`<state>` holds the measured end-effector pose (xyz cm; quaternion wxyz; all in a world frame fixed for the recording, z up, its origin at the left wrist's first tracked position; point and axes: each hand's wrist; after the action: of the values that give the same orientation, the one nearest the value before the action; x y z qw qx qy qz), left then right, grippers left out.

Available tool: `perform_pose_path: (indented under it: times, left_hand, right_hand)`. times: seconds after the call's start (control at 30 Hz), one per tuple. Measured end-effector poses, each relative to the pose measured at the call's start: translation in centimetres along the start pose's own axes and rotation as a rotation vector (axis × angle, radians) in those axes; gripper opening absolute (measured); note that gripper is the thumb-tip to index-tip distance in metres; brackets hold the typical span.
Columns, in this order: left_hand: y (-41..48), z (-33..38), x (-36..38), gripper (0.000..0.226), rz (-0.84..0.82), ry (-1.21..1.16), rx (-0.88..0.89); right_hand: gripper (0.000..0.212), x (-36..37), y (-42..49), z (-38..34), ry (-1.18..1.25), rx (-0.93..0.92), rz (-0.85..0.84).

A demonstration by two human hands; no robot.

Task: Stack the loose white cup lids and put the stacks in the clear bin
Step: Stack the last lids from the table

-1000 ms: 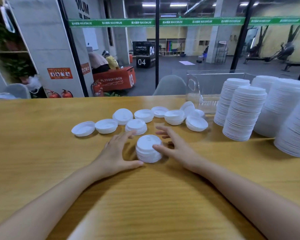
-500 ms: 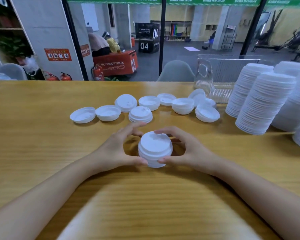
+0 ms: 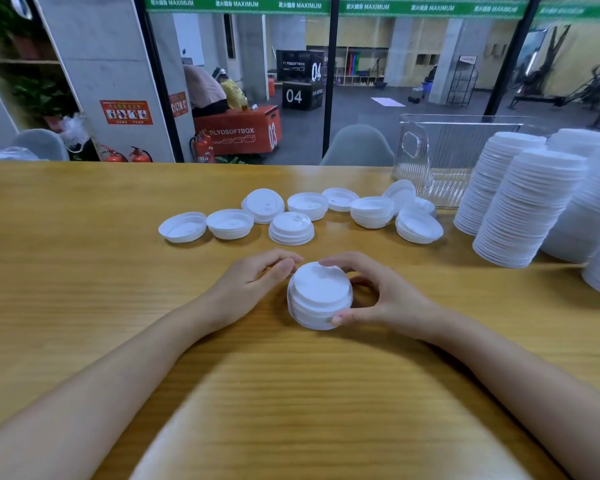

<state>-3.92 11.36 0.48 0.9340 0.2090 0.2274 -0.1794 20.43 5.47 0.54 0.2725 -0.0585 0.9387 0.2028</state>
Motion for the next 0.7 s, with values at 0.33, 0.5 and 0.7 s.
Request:
perform_pose_path:
  times: [0.33,0.5,0.7]
  left_hand:
    - [-0.4,0.3,-0.2,0.026,0.039,0.041,0.076]
    - [3.2,-0.8,-2.0,0.044,0.309,0.387,0.239]
    - [9.9,-3.3,-3.7,0.054,0.317,0.752,0.082]
  right_hand:
    - [0.062,-0.2,0.3,-0.5,0.048,0.017,-0.016]
    - [0.051,-0.8,4.7,-1.4,-0.15,-0.035,0.11]
    - [0.074,0.8,12.1,1.0,-0.617,-0.099,0.063]
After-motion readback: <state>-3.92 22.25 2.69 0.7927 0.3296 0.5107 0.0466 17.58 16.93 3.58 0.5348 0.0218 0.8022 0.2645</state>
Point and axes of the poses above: each hand's wrist, its own y-axis towards the middle knuckle, its own x-axis out of the palm, z = x × y, and after that the axes turned 10 degrees about z, right-handed
